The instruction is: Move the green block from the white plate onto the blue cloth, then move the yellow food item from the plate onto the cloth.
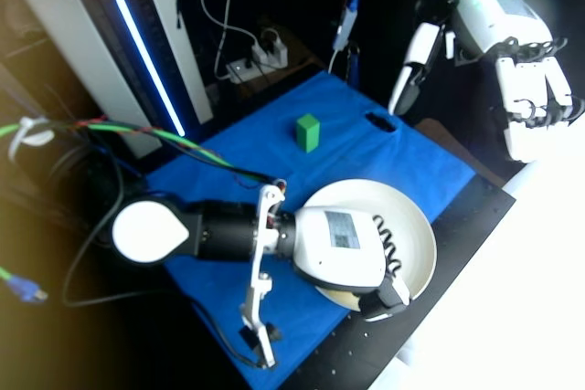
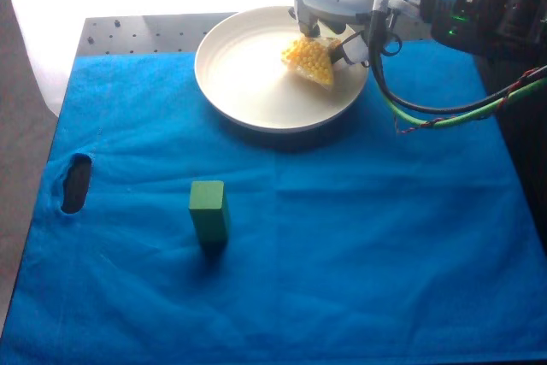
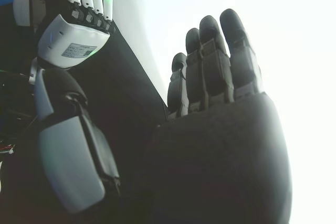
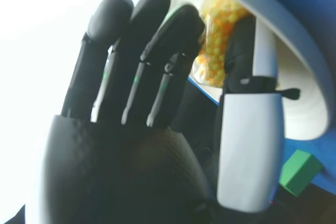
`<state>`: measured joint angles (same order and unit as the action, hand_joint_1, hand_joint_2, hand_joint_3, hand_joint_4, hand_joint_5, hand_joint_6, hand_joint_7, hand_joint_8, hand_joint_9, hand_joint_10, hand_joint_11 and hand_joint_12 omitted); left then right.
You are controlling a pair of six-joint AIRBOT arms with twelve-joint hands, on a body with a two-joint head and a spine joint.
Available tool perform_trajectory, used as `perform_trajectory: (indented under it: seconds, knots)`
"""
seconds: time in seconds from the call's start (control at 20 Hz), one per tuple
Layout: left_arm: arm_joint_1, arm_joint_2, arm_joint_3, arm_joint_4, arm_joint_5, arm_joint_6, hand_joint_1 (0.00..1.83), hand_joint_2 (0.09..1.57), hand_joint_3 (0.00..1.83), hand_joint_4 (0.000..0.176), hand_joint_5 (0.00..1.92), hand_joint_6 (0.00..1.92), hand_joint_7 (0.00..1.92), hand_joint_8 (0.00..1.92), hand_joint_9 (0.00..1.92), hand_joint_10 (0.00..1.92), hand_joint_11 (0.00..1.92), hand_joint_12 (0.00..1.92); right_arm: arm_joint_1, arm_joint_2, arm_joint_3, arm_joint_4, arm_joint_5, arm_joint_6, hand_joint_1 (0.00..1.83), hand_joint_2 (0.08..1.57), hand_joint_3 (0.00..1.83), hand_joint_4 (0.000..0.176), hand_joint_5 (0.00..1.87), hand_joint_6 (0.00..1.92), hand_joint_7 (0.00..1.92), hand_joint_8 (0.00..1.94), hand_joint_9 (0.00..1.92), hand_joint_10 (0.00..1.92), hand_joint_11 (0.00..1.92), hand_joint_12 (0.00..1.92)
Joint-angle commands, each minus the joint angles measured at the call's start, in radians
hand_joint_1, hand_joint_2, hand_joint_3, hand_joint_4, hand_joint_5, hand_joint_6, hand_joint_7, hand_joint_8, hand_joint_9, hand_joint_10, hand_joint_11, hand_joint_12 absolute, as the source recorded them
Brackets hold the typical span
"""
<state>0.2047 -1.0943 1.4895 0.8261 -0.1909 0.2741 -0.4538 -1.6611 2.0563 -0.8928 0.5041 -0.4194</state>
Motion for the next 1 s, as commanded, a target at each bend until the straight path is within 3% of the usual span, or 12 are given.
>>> perform_trajectory:
  seconds: [0.0, 0.15, 0.35, 0.45, 0.55, 0.65, 0.8, 0.85, 0.9, 0.95]
  knots:
    - [-0.009, -0.001, 0.006, -0.018, -0.071, 0.013, 0.67, 0.84, 0.00, 0.094, 0.19, 0.01, 0.35, 0.01, 0.35, 0.00, 0.11, 0.64, 0.003, 0.007, -0.003, 0.040, 0.058, -0.006, 1.27, 1.04, 0.00, 0.000, 1.28, 0.26, 1.12, 0.93, 0.85, 1.08, 0.59, 1.74]
    - [-0.003, -0.001, 0.008, -0.018, -0.064, 0.013, 0.70, 0.81, 0.00, 0.088, 0.23, 0.02, 0.34, 0.00, 0.36, 0.00, 0.13, 0.65, 0.005, 0.028, -0.030, 0.062, 0.090, -0.006, 1.27, 1.05, 0.00, 0.000, 1.20, 0.42, 1.13, 0.92, 0.89, 1.13, 0.74, 1.75]
    - [0.009, 0.000, 0.013, -0.025, -0.057, 0.013, 0.72, 0.81, 0.01, 0.097, 0.25, 0.00, 0.35, 0.00, 0.34, 0.00, 0.12, 0.60, 0.025, 0.081, -0.096, 0.067, 0.126, -0.006, 1.27, 1.05, 0.00, 0.000, 1.19, 0.42, 1.13, 0.92, 0.85, 1.17, 0.60, 1.77]
    - [0.020, 0.000, 0.016, -0.033, -0.056, 0.013, 0.69, 0.84, 0.00, 0.070, 0.23, 0.00, 0.35, 0.00, 0.35, 0.00, 0.09, 0.64, 0.033, 0.102, -0.122, 0.071, 0.150, -0.006, 1.26, 1.05, 0.00, 0.000, 1.23, 0.39, 1.08, 1.00, 0.76, 1.17, 0.47, 1.75]
    - [0.029, 0.001, 0.018, -0.040, -0.053, 0.013, 0.68, 0.82, 0.00, 0.063, 0.23, 0.00, 0.34, 0.00, 0.35, 0.00, 0.10, 0.66, 0.041, 0.135, -0.162, 0.082, 0.169, -0.006, 1.26, 1.06, 0.00, 0.000, 1.26, 0.33, 1.02, 1.07, 0.71, 1.21, 0.42, 1.78]
    - [0.032, 0.001, 0.020, -0.042, -0.050, 0.013, 0.67, 0.80, 0.00, 0.056, 0.23, 0.00, 0.33, 0.00, 0.34, 0.00, 0.08, 0.70, 0.045, 0.164, -0.199, 0.082, 0.178, -0.006, 1.26, 1.05, 0.00, 0.000, 1.25, 0.37, 1.04, 1.02, 0.70, 1.17, 0.41, 1.79]
    - [0.038, 0.002, 0.023, -0.043, -0.041, 0.014, 0.68, 0.80, 0.00, 0.050, 0.22, 0.00, 0.34, 0.00, 0.35, 0.00, 0.07, 0.71, 0.047, 0.217, -0.267, 0.082, 0.204, -0.006, 1.27, 1.07, 0.00, 0.000, 1.35, 0.22, 0.92, 1.17, 0.61, 1.20, 0.39, 1.74]
    - [0.042, 0.002, 0.024, -0.047, -0.040, 0.014, 0.68, 0.79, 0.00, 0.052, 0.22, 0.00, 0.36, 0.01, 0.36, 0.00, 0.07, 0.71, 0.047, 0.233, -0.288, 0.082, 0.211, -0.006, 1.27, 1.06, 0.00, 0.000, 1.37, 0.14, 0.96, 1.17, 0.64, 1.30, 0.43, 1.79]
    - [0.046, 0.003, 0.026, -0.053, -0.040, 0.014, 0.70, 0.78, 0.00, 0.059, 0.23, 0.00, 0.38, 0.02, 0.36, 0.01, 0.08, 0.72, 0.047, 0.245, -0.306, 0.082, 0.219, -0.006, 1.22, 1.01, 0.00, 0.000, 1.33, 0.32, 0.92, 0.98, 0.63, 1.45, 0.47, 1.85]
    - [0.050, 0.004, 0.027, -0.058, -0.040, 0.014, 0.73, 0.78, 0.00, 0.054, 0.22, 0.00, 0.39, 0.02, 0.37, 0.01, 0.06, 0.71, 0.047, 0.261, -0.327, 0.082, 0.229, -0.006, 1.20, 1.01, 0.00, 0.000, 1.28, 0.43, 0.89, 1.05, 0.63, 1.65, 0.53, 1.91]
